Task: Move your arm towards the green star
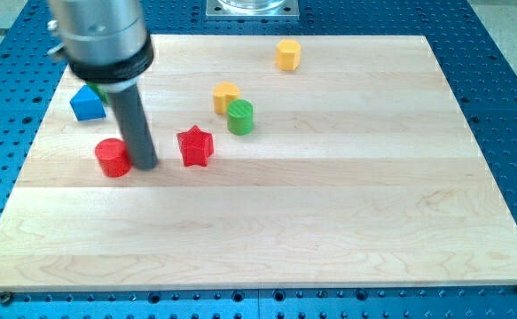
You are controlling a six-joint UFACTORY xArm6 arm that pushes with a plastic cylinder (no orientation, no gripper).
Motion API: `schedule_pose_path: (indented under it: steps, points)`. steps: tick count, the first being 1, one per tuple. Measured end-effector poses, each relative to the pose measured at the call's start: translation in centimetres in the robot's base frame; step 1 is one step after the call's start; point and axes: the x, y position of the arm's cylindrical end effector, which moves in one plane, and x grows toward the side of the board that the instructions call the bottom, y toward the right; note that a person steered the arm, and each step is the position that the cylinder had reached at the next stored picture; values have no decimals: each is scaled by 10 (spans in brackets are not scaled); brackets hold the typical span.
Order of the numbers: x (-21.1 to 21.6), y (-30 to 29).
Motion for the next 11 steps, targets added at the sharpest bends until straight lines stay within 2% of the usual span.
schedule_pose_path:
  steps: [1, 2, 3, 4, 6, 9, 11]
  points:
    - [1, -26]
    - [-20, -89]
    - [-17, -76]
    - [1, -96]
    - [-13, -46]
    - [-14, -51]
    - [-70, -24]
